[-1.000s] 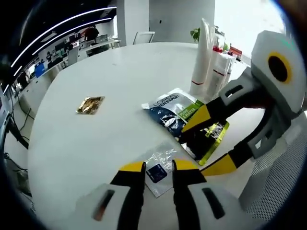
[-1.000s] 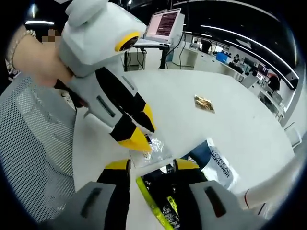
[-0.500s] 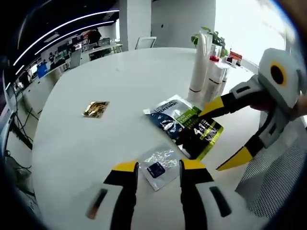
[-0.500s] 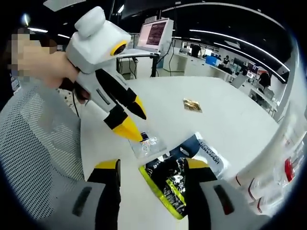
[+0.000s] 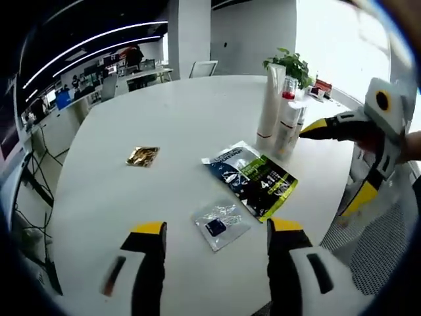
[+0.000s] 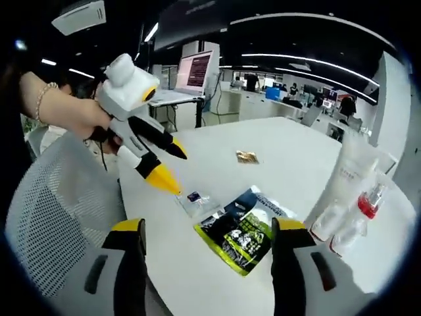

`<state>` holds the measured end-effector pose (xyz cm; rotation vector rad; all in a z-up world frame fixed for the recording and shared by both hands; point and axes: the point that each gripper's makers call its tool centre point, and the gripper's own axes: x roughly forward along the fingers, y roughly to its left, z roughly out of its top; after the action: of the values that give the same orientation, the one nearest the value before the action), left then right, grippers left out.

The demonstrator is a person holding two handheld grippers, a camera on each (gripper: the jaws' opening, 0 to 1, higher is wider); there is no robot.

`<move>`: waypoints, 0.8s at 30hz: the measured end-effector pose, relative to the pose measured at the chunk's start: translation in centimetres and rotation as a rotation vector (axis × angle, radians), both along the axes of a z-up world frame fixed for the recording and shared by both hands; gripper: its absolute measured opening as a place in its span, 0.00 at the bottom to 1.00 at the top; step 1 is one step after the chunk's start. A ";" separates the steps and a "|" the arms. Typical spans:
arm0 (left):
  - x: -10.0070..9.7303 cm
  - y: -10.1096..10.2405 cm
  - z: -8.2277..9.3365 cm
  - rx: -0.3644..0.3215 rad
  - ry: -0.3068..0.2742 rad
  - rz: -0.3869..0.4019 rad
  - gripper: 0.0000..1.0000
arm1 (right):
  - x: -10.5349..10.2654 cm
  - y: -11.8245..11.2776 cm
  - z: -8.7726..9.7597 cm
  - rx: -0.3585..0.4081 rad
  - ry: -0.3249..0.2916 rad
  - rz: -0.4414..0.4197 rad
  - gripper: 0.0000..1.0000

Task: Arrange the skincare products in the storage area until every visible bottle or jar stands upright without overlapping.

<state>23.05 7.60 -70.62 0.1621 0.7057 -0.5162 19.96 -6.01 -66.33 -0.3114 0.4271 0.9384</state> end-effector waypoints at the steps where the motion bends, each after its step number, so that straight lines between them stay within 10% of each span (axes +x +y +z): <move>1: -0.3 0.1 0.1 -0.002 0.001 0.004 0.62 | 0.1 -0.6 0.4 0.013 0.002 -0.022 0.81; 24: -2.4 2.0 1.8 -0.041 0.025 0.042 0.98 | 1.8 -9.8 0.6 0.054 0.003 -0.292 1.00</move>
<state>20.68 9.62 -68.80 0.1018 0.7213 -0.4930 21.79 -15.81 -65.77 -0.1923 0.4359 0.6639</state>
